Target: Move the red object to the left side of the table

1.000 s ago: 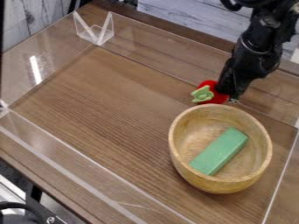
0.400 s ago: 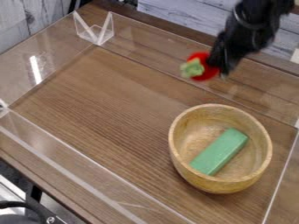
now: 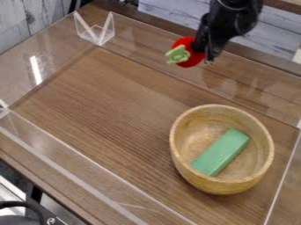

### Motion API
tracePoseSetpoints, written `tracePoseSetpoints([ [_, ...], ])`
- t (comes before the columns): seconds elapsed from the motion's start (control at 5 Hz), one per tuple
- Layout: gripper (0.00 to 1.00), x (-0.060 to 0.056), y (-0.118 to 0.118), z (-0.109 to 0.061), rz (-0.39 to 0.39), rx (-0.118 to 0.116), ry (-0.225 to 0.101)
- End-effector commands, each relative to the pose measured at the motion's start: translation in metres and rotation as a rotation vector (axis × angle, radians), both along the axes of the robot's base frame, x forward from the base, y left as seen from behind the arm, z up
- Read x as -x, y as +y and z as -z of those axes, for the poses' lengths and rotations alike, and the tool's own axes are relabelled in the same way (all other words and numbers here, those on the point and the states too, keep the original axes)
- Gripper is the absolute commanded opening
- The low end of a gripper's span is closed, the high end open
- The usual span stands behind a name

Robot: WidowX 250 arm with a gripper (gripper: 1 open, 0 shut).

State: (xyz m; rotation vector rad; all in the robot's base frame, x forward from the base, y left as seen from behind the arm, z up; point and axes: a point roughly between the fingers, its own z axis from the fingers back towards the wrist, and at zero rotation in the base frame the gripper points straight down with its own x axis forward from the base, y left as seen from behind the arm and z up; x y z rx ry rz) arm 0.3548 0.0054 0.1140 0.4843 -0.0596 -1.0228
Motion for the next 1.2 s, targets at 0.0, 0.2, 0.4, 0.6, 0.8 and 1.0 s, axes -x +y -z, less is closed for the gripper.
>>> tracePoseSetpoints([
  [0.0, 0.0, -0.021, 0.016, -0.003, -0.029, 0.019, -0.067],
  [0.2, 0.0, -0.015, 0.01, 0.0, 0.023, 0.034, -0.072],
  [0.4, 0.0, -0.01, 0.003, -0.003, 0.074, 0.044, -0.08],
  [0.6, 0.0, -0.005, 0.005, -0.008, 0.056, 0.045, -0.091],
  [0.8, 0.0, 0.0, 0.007, -0.011, 0.038, 0.047, -0.101],
  [1.0, 0.0, -0.003, 0.004, -0.001, 0.013, 0.053, -0.108],
])
